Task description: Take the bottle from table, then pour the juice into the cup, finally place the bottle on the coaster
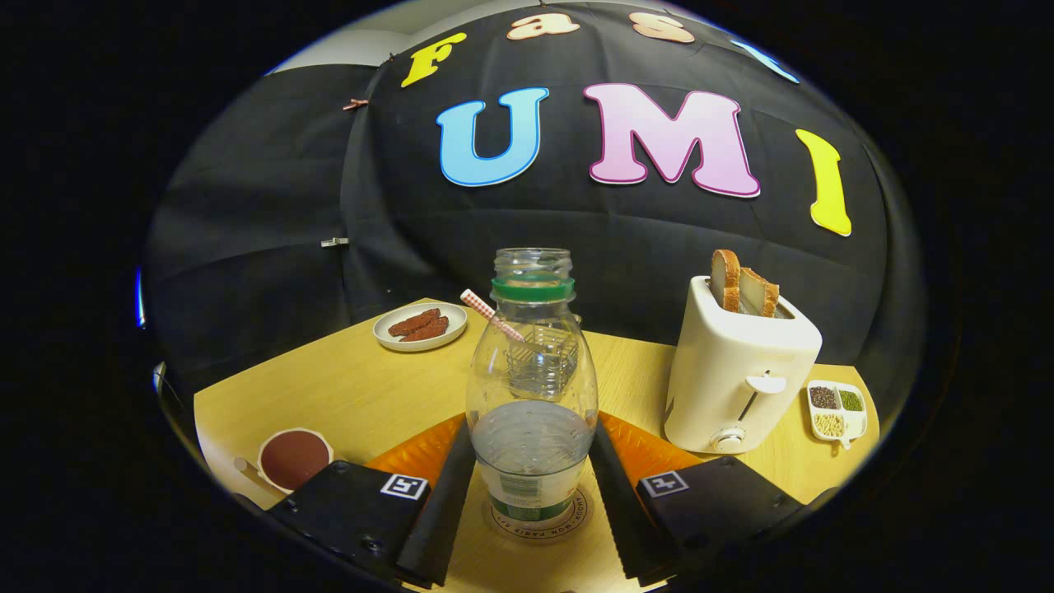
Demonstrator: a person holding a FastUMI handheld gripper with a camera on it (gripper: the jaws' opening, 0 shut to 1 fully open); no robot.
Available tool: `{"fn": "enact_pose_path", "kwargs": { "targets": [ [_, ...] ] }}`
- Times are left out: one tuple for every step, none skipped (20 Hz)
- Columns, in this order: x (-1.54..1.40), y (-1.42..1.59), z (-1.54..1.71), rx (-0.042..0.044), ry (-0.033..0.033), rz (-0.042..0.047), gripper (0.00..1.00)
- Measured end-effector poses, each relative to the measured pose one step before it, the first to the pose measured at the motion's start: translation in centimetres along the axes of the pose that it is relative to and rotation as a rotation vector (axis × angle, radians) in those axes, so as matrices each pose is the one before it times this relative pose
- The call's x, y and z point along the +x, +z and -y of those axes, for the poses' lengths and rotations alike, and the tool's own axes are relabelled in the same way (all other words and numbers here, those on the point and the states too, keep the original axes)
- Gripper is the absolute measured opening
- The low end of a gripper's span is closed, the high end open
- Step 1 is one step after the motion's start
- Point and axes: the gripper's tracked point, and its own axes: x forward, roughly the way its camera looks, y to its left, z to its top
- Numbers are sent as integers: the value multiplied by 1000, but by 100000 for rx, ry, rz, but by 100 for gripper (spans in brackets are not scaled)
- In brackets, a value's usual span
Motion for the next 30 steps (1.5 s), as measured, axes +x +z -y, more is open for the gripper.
{"fn": "enact_pose_path", "kwargs": {
  "targets": [
    [-106, -70, -111, -817, 202, -218, 79],
    [-69, -34, -50, -824, 205, -274, 79],
    [-90, -13, 46, -785, -119, -249, 79],
    [-123, 123, 36, -389, 88, 67, 80],
    [-52, 9, -136, 282, 292, 133, 80],
    [-98, 17, -108, 580, 487, 265, 81],
    [-112, 162, -116, 429, 574, 191, 84],
    [-225, 120, -89, -378, 65, 58, 88],
    [-234, 49, 111, -1199, -877, 104, 96],
    [-201, 250, 26, -1444, -561, 398, 98],
    [-270, 267, -37, -945, -134, 613, 99],
    [-175, 80, -152, -167, 132, 356, 99],
    [-260, 76, -66, 426, 70, -29, 99],
    [-288, 278, -169, 673, 279, -139, 98],
    [-298, 185, -115, 366, 247, -250, 98],
    [-444, 304, -114, -403, 110, 260, 98],
    [-372, 328, -51, -987, -390, 520, 98],
    [-441, 290, 37, -1141, -367, 704, 98],
    [-458, 370, 43, -1126, -798, 668, 98],
    [-478, 451, 273, -1085, -1552, 834, 98],
    [-349, 402, 327, -761, -1429, 893, 98],
    [-456, 556, 141, -188, -1177, 817, 98],
    [-430, 569, 87, 148, -800, 680, 98],
    [-535, 545, 106, -32, -712, 673, 98],
    [-603, 742, 226, -845, -1080, 725, 98],
    [-759, 898, 300, -1765, -1613, 1012, 98],
    [-754, 912, 566, -1846, -1964, 1031, 98],
    [-750, 974, 216, -1391, -1229, 987, 98],
    [-855, 914, 379, -789, -1205, 1044, 98],
    [-930, 1061, 381, -333, -1216, 1174, 98]
  ]
}}
